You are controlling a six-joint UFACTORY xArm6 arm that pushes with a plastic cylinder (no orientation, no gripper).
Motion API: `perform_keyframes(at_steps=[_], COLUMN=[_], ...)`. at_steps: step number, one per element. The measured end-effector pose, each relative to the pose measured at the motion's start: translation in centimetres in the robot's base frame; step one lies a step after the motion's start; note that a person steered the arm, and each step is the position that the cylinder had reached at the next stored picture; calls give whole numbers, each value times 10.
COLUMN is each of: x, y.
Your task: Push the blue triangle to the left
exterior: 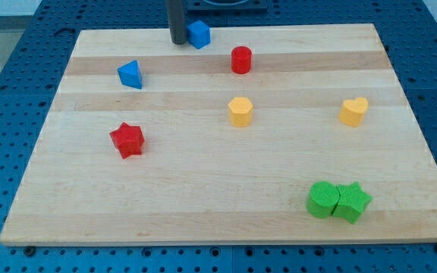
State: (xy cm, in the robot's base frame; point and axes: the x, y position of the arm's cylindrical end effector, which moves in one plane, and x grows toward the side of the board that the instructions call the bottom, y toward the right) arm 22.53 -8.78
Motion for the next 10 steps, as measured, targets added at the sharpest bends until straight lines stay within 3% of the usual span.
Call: perform_keyframes(at_steps=[3,5,8,10], x=[2,73,118,119], y=[43,27,-84,-152])
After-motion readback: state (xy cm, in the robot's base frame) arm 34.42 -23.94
